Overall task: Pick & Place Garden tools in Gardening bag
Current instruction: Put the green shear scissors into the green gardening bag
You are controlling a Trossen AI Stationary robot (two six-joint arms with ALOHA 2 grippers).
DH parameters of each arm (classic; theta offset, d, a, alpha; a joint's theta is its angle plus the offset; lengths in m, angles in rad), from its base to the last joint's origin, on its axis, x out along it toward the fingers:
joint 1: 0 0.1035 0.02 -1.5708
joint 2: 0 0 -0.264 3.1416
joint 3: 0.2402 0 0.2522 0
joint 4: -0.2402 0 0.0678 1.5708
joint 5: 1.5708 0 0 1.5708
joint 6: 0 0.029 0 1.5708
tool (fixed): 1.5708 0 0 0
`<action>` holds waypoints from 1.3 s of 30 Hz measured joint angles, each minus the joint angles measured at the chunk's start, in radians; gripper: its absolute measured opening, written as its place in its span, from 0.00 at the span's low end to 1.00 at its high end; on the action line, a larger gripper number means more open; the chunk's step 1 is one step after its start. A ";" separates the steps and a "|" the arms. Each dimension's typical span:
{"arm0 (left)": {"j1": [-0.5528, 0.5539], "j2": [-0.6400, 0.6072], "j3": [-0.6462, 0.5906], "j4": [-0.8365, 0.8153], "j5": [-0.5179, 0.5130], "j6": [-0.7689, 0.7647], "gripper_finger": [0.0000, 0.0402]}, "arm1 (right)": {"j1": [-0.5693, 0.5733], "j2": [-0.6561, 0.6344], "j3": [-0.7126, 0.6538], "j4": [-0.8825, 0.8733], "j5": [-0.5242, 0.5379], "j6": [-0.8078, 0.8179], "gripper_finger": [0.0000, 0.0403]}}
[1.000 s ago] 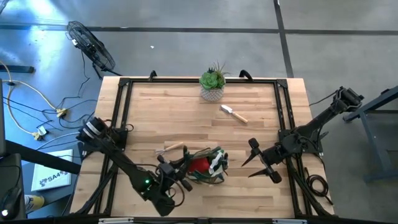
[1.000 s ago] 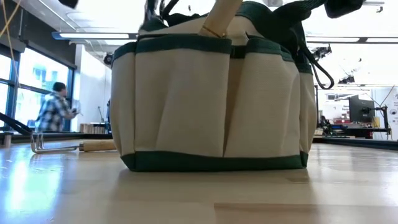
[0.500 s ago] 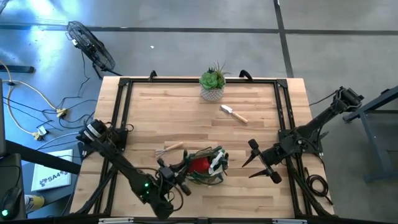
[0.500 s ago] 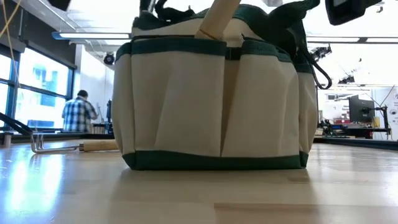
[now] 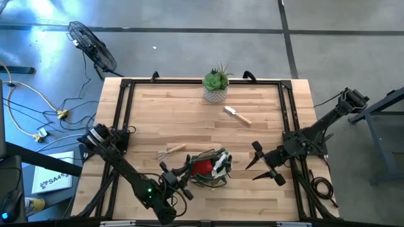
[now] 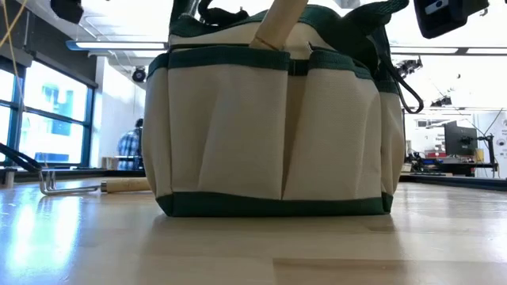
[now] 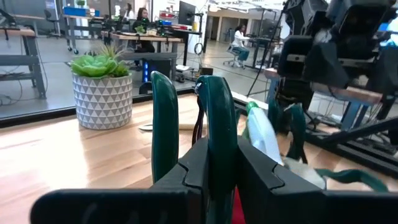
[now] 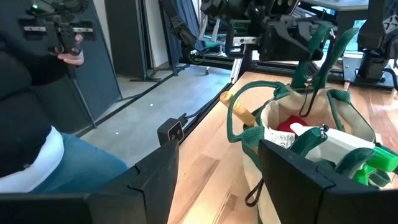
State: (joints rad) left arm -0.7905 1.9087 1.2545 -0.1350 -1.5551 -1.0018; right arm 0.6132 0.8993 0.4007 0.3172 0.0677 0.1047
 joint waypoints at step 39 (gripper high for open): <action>0.025 0.001 0.002 0.031 0.047 0.022 0.57 | -0.001 0.000 0.000 0.001 -0.092 0.034 0.52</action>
State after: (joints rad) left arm -0.7658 1.9097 1.2560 -0.1036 -1.5078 -0.9803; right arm 0.6126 0.8993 0.4007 0.3182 -0.0239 0.1383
